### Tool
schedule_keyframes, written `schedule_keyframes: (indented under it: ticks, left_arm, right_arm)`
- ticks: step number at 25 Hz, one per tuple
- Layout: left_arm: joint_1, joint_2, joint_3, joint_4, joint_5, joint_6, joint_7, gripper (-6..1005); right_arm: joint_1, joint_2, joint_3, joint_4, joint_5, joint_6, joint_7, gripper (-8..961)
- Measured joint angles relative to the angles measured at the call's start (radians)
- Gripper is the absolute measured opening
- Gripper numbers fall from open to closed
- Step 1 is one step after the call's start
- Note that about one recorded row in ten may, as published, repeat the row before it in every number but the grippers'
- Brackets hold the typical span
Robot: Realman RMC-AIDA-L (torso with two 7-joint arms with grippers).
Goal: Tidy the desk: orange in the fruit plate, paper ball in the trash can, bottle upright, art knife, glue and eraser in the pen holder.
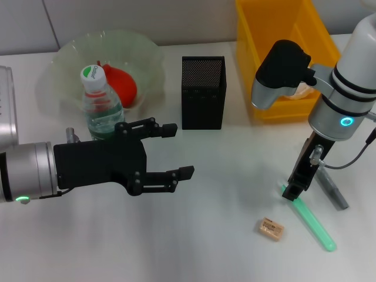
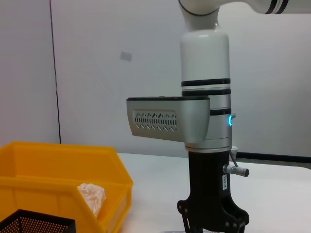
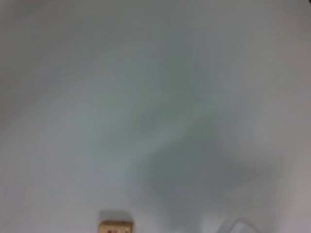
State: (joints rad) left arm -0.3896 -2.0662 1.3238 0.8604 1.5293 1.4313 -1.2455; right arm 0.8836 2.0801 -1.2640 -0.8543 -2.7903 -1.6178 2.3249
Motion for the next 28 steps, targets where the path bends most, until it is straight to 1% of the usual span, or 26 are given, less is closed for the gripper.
schedule_keyframes:
  ticks: [8,19,28]
  left_arm:
    - [-0.002,0.000,0.000,-0.001,0.000,0.000,0.000,827]
    - [-0.002,0.000,0.000,-0.001,0.000,0.000,0.000,827]
    - [-0.002,0.001,-0.002,-0.001,0.000,0.002,0.000,827]
  right_arm:
    - [0.000,0.000,-0.009,0.001,0.000,0.007,0.013,307]
    - [0.009,0.000,-0.009,0.021,0.000,0.010,0.023,267]
    - [0.012,0.000,-0.009,0.024,0.000,0.012,0.028,168]
